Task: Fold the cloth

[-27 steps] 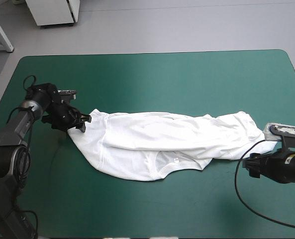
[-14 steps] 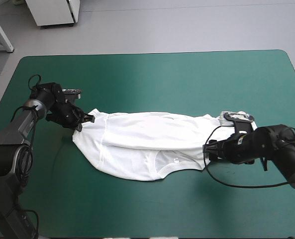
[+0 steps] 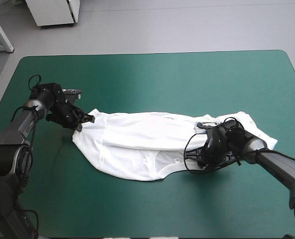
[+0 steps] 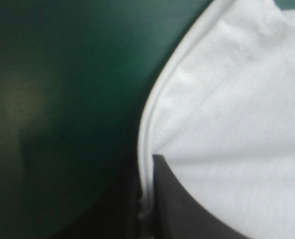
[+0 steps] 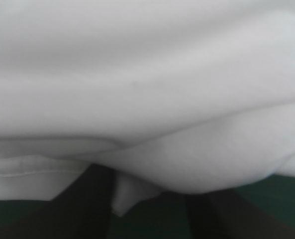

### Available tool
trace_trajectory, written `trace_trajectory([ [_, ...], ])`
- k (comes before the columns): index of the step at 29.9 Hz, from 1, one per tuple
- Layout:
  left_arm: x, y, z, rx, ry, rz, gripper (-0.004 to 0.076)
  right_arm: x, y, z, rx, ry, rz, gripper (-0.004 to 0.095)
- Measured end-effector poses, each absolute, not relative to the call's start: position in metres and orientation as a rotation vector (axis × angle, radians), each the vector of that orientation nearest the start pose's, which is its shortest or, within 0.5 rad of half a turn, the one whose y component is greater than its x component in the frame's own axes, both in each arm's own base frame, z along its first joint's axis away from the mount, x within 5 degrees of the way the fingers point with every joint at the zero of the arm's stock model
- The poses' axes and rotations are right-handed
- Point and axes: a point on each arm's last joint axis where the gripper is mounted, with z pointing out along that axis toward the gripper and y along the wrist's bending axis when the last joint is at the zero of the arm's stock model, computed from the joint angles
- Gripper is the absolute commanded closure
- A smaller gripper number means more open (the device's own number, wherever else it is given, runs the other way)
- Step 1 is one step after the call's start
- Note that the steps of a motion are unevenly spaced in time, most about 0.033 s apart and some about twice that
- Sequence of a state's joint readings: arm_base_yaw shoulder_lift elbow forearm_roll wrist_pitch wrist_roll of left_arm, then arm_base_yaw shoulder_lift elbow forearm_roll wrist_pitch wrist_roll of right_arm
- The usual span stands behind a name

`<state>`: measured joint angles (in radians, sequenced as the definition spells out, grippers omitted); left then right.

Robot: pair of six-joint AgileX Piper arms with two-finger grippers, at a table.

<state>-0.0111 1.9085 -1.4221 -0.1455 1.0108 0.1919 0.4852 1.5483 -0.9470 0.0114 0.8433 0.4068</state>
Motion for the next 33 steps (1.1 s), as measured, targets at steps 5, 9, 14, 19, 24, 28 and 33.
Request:
trace_trajectory([
  [5, 0.384, -0.016, 0.21, 0.201, 2.958, -0.171, 0.0733, 0.245, 0.15, 0.215, -0.193, 2.876, 0.219, 0.0923],
  [9, 0.383, -0.015, 0.213, 0.204, 2.952, -0.167, 0.0733, 0.245, 0.152, 0.218, -0.207, 2.855, 0.225, 0.0923],
  [14, 0.378, -0.016, 0.227, 0.206, 2.901, -0.158, 0.0733, 0.249, 0.152, 0.255, -0.253, 2.755, 0.215, 0.0923],
  [19, 0.36, -0.016, 0.306, 0.216, 2.695, -0.135, 0.0733, 0.249, 0.144, 0.34, -0.264, 2.564, 0.205, 0.0923],
  [24, 0.326, -0.018, 0.416, 0.233, 2.42, -0.117, 0.0733, 0.239, 0.13, 0.439, -0.228, 2.369, 0.209, 0.0923],
  [28, 0.29, -0.017, 0.504, 0.246, 2.179, -0.084, 0.0733, 0.219, 0.114, 0.512, -0.21, 2.182, 0.239, 0.0923],
  [33, 0.237, -0.016, 0.588, 0.248, 1.884, -0.042, 0.0733, 0.181, 0.086, 0.586, -0.164, 1.907, 0.269, 0.0922],
])
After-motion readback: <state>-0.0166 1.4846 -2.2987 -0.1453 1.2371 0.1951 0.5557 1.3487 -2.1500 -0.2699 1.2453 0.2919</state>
